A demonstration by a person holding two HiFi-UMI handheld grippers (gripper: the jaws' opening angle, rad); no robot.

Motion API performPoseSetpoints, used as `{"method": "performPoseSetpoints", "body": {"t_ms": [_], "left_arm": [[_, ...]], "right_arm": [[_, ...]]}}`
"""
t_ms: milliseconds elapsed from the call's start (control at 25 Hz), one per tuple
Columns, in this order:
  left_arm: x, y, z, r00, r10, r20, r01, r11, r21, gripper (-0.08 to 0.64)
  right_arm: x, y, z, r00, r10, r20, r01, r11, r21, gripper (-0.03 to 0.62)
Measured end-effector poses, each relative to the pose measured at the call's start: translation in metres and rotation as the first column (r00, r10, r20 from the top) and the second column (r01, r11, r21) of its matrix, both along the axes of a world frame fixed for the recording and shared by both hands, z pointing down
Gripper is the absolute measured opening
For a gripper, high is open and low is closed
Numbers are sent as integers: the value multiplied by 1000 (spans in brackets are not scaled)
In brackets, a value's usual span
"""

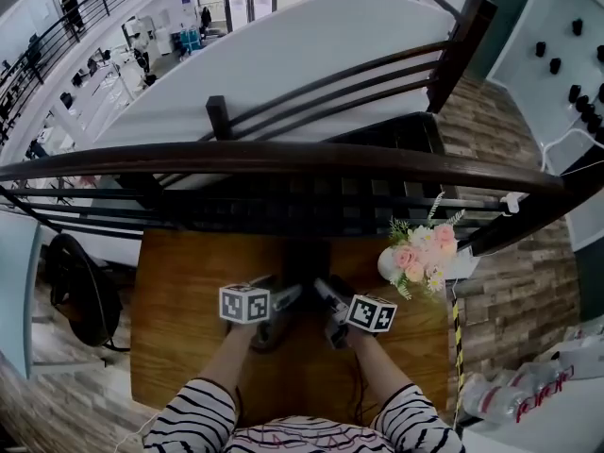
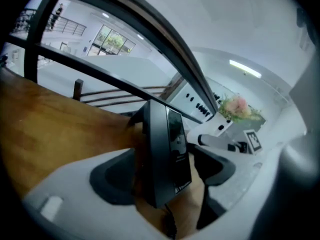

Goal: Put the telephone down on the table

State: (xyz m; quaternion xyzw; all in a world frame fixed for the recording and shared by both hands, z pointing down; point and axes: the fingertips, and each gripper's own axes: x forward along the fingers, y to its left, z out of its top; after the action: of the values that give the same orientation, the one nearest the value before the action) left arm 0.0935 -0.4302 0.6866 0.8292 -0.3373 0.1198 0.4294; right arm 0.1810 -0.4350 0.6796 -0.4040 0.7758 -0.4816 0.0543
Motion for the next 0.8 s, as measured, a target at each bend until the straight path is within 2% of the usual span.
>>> {"method": "performPoseSetpoints", "body": {"t_ms": [120,280,360,480,800], "left_arm": [[-13,15,-9,999,-48,3,48,998,27,364],[-26,41,-23,997,-79,-8,80,996,51,349],[-31,53,-33,996,-89,-19,90,993,73,320],[-38,74,-48,995,-95,-36,98,990,105,241],[-59,138,-71,998,-57,-28,61,985,161,141]], "right_arm": [[-3,20,-9,1000,8,-16,-8,1000,23,275],[-3,49,-23,994,24,-103,-16,997,78,222],[-2,63,-32,990,42,-136,-28,994,104,197],[-4,85,-47,986,70,-148,-51,991,125,158],[-14,147,-75,981,136,-139,-114,982,153,76]]}}
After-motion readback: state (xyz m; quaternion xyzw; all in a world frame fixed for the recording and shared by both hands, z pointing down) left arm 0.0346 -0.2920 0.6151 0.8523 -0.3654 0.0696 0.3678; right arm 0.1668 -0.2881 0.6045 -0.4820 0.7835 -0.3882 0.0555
